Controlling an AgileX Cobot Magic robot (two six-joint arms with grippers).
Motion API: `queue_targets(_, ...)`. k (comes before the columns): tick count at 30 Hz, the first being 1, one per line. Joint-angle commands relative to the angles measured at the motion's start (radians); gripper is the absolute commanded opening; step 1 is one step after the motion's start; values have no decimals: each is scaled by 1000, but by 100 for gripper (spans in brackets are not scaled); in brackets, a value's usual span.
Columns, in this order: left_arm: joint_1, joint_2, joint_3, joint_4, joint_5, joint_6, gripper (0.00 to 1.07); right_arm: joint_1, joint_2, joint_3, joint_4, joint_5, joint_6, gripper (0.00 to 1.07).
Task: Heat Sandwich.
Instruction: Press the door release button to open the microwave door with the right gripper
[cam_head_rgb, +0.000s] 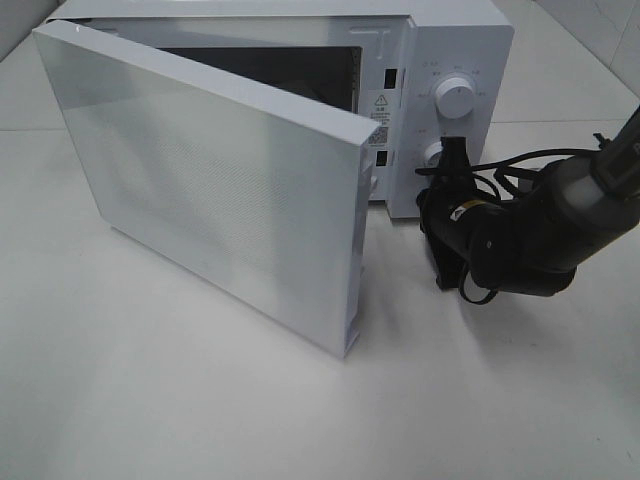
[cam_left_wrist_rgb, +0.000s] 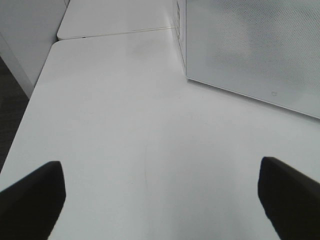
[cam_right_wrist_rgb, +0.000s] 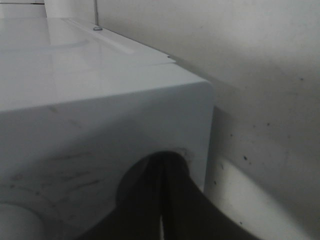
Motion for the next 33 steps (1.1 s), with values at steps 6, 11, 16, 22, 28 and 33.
queue_targets(6, -10, -24, 1, 7, -4, -6, 103, -29, 1, -97, -54, -204, -23, 1)
queue_targets(11, -10, -24, 1, 7, -4, -6, 103, -29, 1, -97, -59, -162, -23, 1)
queue_targets(16, -10, -24, 1, 7, -4, -6, 103, -29, -11, -76, -70, -126, -22, 1)
queue_targets(22, -10, -24, 1, 7, -5, -6, 103, -29, -56, -4, -74, -66, -22, 0)
queue_targets(28, -10, -24, 1, 7, -5, -6, 103, -29, -89, 37, -106, -26, -21, 0)
queue_targets(33, -10, -24, 1, 7, -5, -6, 103, -29, -135, 80, -132, 33, -22, 0)
